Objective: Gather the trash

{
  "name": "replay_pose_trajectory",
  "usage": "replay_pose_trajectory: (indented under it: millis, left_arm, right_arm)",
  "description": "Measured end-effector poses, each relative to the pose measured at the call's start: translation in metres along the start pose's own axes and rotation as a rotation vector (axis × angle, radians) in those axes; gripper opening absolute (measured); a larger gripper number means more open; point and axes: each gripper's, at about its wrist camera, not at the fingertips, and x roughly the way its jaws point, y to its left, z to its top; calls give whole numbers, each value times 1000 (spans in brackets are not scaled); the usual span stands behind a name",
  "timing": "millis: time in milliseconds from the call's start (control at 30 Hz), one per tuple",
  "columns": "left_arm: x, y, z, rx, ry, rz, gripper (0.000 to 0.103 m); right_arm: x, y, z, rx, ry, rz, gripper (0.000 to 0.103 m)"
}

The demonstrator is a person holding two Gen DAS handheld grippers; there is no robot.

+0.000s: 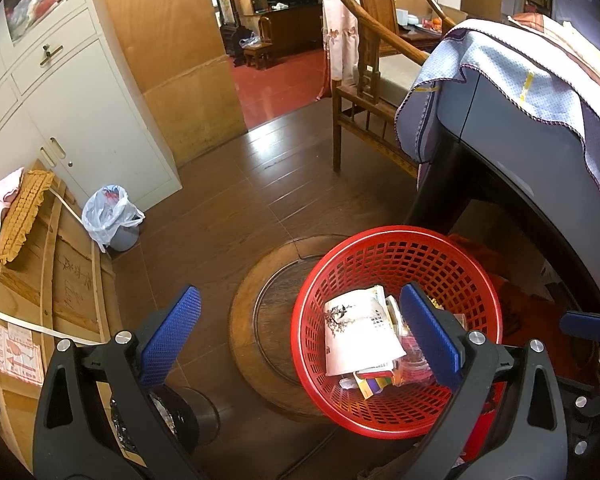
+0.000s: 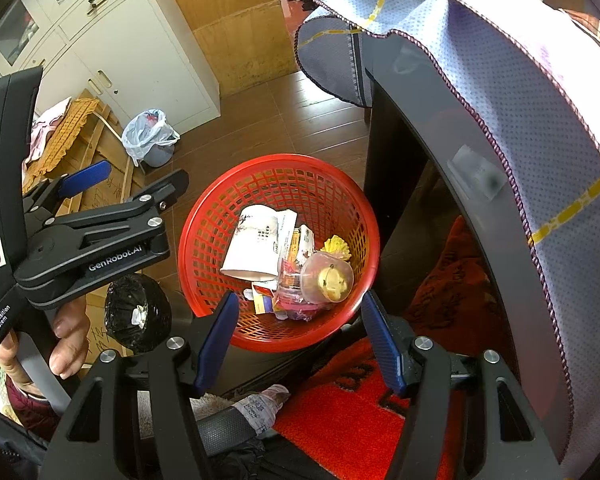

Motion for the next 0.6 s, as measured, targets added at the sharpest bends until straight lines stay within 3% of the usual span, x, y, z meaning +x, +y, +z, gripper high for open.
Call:
replay_pose_trajectory:
  millis: [600]
  left_arm:
    - [0, 2, 0, -6, 4, -5, 96]
  right_arm:
    - [0, 3, -2, -1, -4, 1, 63]
